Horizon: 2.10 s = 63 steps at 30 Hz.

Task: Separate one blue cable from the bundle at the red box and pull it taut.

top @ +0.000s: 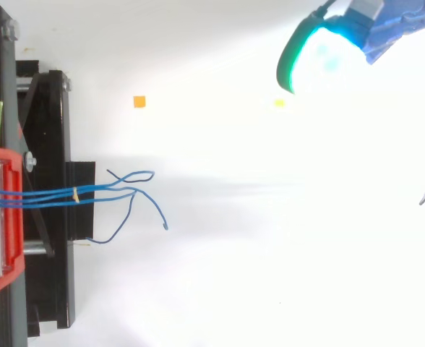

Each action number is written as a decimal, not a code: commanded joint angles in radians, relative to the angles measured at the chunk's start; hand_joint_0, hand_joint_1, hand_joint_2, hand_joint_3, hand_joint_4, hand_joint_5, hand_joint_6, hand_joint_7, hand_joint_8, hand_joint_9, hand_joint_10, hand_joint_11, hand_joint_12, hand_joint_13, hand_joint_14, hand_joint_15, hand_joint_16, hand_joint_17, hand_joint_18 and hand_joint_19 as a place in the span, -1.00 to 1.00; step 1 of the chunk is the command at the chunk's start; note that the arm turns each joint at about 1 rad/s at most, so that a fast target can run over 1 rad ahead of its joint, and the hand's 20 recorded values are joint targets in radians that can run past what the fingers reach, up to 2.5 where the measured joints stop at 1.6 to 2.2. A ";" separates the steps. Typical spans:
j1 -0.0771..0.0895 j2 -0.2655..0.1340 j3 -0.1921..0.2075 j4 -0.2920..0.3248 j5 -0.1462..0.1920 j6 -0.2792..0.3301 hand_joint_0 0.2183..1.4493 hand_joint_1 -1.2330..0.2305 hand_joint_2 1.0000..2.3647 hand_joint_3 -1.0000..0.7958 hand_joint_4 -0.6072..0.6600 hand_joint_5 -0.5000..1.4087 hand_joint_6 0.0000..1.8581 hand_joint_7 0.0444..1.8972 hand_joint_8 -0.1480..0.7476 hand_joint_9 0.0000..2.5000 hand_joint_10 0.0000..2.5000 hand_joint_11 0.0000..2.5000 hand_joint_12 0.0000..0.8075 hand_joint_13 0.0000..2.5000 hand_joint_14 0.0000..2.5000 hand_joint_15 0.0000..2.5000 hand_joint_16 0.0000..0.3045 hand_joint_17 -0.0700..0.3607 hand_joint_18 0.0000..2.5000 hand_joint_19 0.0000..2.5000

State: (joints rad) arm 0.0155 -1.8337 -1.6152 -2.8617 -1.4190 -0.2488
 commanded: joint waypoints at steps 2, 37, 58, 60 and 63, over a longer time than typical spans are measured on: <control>0.018 -0.030 0.002 0.032 0.032 -0.049 -0.52 -0.07 -1.00 -0.41 0.29 -0.69 -0.46 -0.15 0.01 -0.58 -1.00 -0.77 -0.15 -0.52 -0.99 -0.77 -0.72 -0.23 -0.53 -0.60; 0.064 -0.271 0.130 0.219 0.111 -0.191 -0.51 -0.08 -1.00 -0.41 0.32 -0.67 -0.46 -0.14 0.03 -0.54 -0.99 -0.72 -0.15 -0.50 -0.99 -0.74 -0.72 -0.23 -0.51 -0.59; 0.049 -0.420 0.236 0.309 0.052 -0.173 -0.52 -0.08 -1.00 -0.41 0.33 -0.66 -0.46 -0.13 0.04 -0.53 -0.99 -0.72 -0.14 -0.49 -0.99 -0.73 -0.72 -0.23 -0.50 -0.58; 0.049 -0.420 0.236 0.323 0.052 -0.173 -0.52 -0.08 -1.00 -0.41 0.34 -0.66 -0.46 -0.12 0.04 -0.53 -0.99 -0.71 -0.14 -0.49 -0.99 -0.72 -0.72 -0.23 -0.50 -0.58; 0.052 -0.420 0.236 0.331 0.057 -0.173 -0.52 -0.07 -1.00 -0.41 0.33 -0.66 -0.46 -0.12 0.04 -0.53 -0.99 -0.71 -0.14 -0.49 -0.99 -0.72 -0.72 -0.23 -0.50 -0.58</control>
State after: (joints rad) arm 0.0655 -2.2525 -1.3798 -2.5425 -1.3647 -0.4221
